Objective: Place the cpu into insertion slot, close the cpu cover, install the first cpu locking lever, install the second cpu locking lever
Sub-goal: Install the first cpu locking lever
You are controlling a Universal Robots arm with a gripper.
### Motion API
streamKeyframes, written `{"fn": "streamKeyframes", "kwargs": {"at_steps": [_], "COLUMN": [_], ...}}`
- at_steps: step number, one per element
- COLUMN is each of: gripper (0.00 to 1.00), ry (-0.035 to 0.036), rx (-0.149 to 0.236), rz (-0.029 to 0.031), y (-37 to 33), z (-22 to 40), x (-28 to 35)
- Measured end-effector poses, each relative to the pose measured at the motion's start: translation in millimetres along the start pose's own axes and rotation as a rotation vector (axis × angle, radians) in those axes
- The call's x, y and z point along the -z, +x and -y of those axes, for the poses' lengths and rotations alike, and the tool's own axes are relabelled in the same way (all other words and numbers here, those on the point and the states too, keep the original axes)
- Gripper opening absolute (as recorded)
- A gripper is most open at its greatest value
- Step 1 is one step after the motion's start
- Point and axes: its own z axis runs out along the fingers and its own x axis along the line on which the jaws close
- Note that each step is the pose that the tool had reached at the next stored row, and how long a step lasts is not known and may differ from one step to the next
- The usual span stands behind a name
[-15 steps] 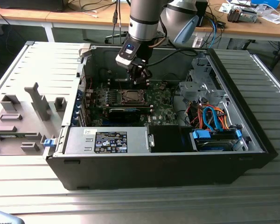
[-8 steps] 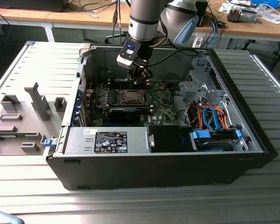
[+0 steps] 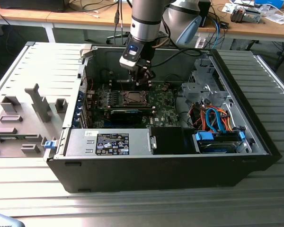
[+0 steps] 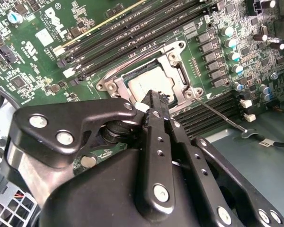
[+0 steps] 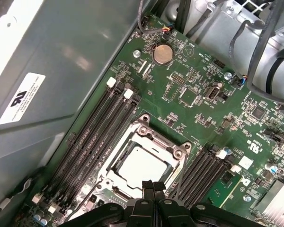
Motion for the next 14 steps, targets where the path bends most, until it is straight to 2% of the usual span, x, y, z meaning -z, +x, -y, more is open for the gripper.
{"fn": "streamKeyframes", "kwargs": {"at_steps": [14], "gripper": [0.11], "ry": [-0.0005], "rx": [0.065], "rz": [0.0057], "y": [0.0], "z": [0.0], "x": [0.0]}}
